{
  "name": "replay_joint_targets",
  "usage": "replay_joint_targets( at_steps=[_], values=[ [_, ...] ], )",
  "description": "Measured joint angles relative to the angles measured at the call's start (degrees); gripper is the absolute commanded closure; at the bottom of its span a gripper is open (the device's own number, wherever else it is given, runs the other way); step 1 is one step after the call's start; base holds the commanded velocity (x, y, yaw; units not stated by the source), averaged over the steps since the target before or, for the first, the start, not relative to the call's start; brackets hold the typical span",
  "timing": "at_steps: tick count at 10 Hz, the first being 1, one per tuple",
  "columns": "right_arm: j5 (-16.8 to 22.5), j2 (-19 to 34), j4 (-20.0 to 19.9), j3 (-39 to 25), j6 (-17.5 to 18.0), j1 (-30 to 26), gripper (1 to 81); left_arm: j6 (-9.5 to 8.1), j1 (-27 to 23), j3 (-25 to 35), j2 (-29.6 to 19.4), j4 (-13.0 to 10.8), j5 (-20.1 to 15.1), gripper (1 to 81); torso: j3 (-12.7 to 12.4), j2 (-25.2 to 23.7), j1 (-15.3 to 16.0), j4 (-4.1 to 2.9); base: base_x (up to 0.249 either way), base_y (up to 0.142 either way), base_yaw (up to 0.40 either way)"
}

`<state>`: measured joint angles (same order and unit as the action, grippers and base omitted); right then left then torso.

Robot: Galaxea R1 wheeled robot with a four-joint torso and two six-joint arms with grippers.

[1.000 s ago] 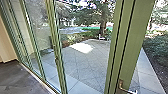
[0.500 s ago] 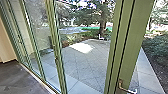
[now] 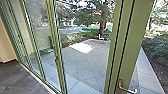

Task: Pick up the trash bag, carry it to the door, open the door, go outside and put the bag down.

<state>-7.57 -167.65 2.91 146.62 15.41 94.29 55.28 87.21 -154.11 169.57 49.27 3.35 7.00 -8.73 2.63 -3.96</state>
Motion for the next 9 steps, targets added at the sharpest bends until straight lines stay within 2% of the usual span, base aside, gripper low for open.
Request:
replay_joint_targets(
  at_steps=[1, 3, 6, 9],
  values=[
    [-0.1, 0.9, 0.0, -2.1, 0.0, 0.0, 1.0, -0.05, 0.0, 0.1, -0.4, 0.0, -1.6, 81.1, 0.0, 0.0, 0.0, 0.00, 0.000, 0.000, 0.000],
    [-1.1, 4.2, 0.0, -7.6, 0.0, 0.3, 1.0, -0.07, 0.0, 0.1, -0.9, 0.3, -2.0, 81.1, 0.0, 0.0, 0.0, 0.00, 0.000, 0.000, 0.000],
    [-2.0, 10.0, 0.1, -19.3, 0.0, 0.7, 1.0, -0.07, 0.0, 0.9, -1.5, 0.4, -4.2, 81.1, 0.0, 0.0, 0.0, 0.00, 0.000, 0.000, 0.000],
    [-2.7, 16.8, 0.1, -29.4, 0.0, 1.3, 1.0, -0.29, 0.0, 1.7, -2.3, 1.5, -4.8, 81.1, 0.0, 0.0, 0.0, 0.00, 0.000, 0.000, 0.000]
  ],
)
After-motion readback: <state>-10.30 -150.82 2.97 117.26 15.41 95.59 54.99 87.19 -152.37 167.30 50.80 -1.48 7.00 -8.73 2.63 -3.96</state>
